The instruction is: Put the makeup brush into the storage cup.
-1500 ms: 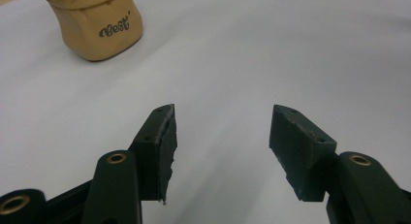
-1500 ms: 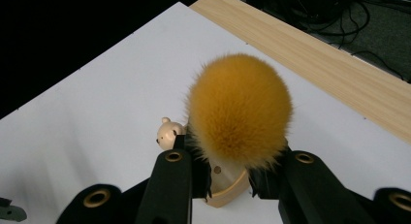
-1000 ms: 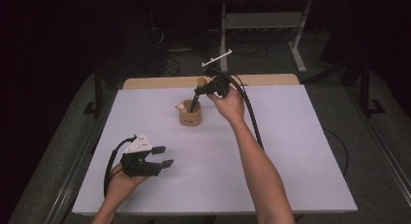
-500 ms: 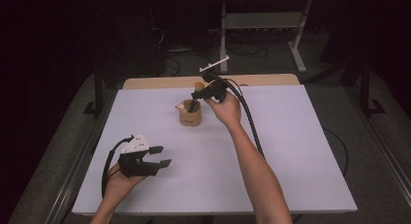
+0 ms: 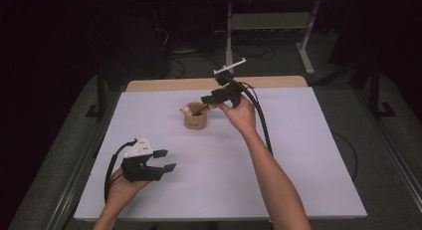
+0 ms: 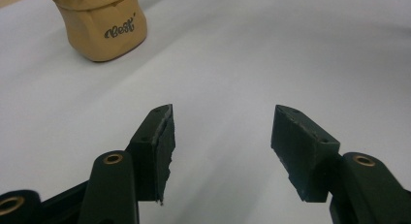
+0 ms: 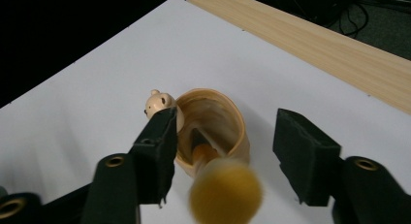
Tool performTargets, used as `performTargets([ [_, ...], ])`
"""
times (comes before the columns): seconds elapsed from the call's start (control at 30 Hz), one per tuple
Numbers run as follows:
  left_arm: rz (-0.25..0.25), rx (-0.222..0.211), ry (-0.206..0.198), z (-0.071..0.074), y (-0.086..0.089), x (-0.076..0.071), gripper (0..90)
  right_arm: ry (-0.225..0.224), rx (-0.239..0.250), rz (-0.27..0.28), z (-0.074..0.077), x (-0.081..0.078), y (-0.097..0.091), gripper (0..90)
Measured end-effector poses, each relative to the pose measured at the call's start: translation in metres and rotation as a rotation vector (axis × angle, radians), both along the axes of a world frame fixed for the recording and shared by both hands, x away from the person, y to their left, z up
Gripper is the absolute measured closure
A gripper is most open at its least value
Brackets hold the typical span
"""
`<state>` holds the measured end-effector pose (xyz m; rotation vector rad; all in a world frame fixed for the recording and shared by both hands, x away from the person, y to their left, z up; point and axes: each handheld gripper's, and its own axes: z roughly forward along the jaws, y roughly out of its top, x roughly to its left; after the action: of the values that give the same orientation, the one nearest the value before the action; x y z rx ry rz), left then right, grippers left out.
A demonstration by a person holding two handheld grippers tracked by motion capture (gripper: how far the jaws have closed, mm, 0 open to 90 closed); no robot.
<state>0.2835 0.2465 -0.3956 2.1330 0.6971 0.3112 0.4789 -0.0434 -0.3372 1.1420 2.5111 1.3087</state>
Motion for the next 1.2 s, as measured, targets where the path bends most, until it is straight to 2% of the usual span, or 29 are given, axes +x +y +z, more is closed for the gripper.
performTargets([
  [0.07,-0.003,0.003,-0.003,0.000,0.000,0.000,40.8,-0.020,0.003,0.001,0.001,-0.003,-0.005,37.6],
  [0.17,-0.001,-0.002,-0.001,0.001,-0.001,0.000,40.4,-0.018,0.020,-0.006,0.003,-0.009,-0.013,34.8],
  [0.37,0.003,-0.007,-0.001,0.000,-0.003,0.000,38.3,-0.034,0.013,-0.002,0.000,-0.017,-0.029,30.1],
  [0.43,0.003,-0.002,-0.001,0.000,-0.003,0.001,36.9,-0.027,0.014,-0.006,0.000,-0.019,-0.034,29.1],
  [0.47,0.004,-0.001,0.000,0.000,-0.003,0.001,35.2,-0.044,0.022,0.001,-0.001,-0.022,-0.038,28.8],
  [0.57,0.015,-0.004,0.014,0.000,-0.003,0.001,33.9,-0.043,0.025,0.002,-0.002,-0.024,-0.041,27.9],
  [0.63,0.014,-0.001,0.007,0.000,-0.003,0.001,32.8,-0.054,0.027,0.006,-0.003,-0.027,-0.045,27.4],
  [0.67,0.013,0.000,0.005,0.000,-0.003,0.001,32.6,-0.038,0.032,0.001,-0.002,-0.029,-0.046,26.7],
  [1.2,0.020,-0.012,0.007,0.002,-0.001,0.002,29.9,-0.065,0.032,-0.027,-0.006,-0.047,-0.079,25.5],
])
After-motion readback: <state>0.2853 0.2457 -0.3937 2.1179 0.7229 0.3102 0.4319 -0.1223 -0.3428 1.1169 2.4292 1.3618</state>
